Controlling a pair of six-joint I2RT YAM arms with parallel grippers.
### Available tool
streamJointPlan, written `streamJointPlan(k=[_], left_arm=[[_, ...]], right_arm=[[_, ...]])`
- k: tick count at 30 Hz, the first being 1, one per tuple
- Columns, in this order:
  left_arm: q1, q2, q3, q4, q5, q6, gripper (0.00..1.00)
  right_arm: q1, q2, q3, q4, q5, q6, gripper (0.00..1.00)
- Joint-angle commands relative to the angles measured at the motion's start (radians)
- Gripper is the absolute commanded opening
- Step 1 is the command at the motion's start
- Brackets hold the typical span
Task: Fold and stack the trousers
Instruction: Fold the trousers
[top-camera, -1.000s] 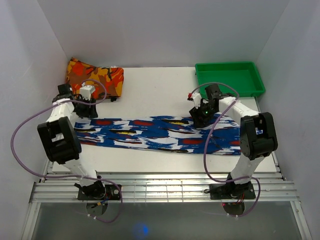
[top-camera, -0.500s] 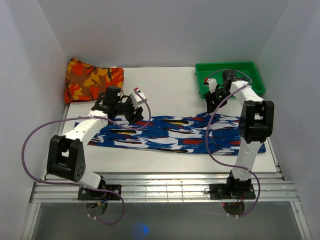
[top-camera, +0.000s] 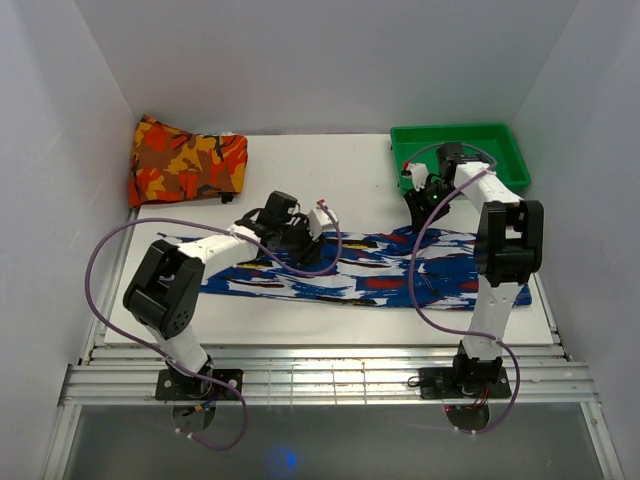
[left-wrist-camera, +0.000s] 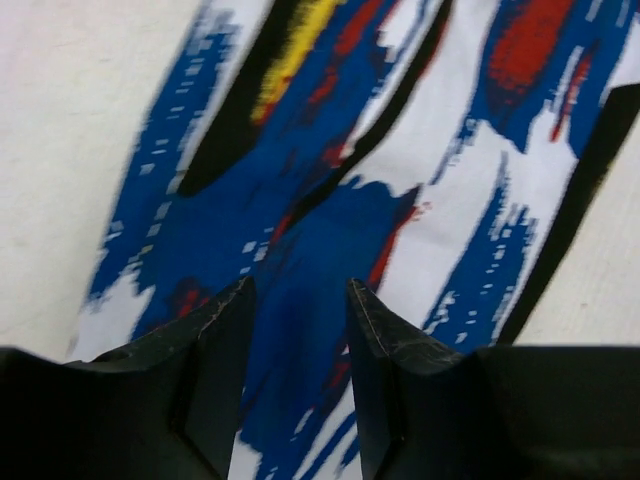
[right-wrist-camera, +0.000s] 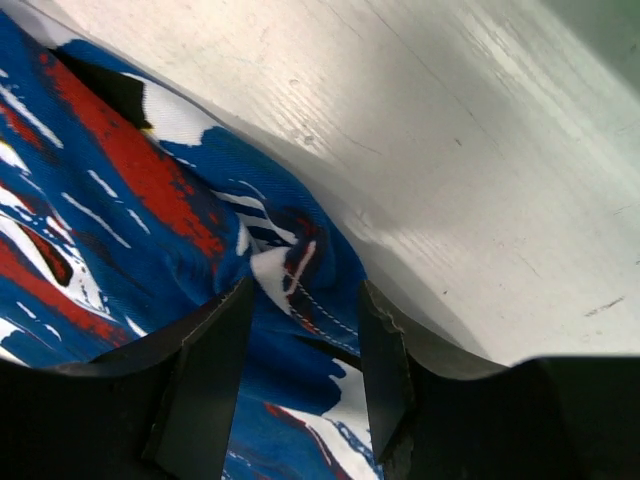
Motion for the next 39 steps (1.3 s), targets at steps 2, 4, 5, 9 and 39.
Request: streamJointPlan(k=[2, 4, 5, 9, 39], left_arm=[[-0.088, -0.009, -0.054, 0.044, -0.055, -0.02, 0.51], [-0.123, -0.009, -0.08, 0.062, -0.07, -0.02, 0.5], [-0.133, -0.003, -0.087, 0.067, -0.082, -0.018, 0.5], [-0.168, 0.017, -0.092, 0.073, -0.122, -0.033, 0.5], [-0.231, 0.074, -0.307, -0.069, -0.159, 0.039, 0.0]], right_arm=[[0.085, -0.094, -0.018, 0.049, 0.098, 0.024, 0.52], [0.117, -0.091, -0.025, 0.059, 0.149, 0.046, 0.51], [0.124, -0.082, -0.025, 0.066, 0.166, 0.053, 0.5], [0.151, -0.041, -0.021, 0.07, 0.273, 0.075, 0.47], [0.13, 0.082, 0.137, 0.09, 0.485, 0.046, 0.08]])
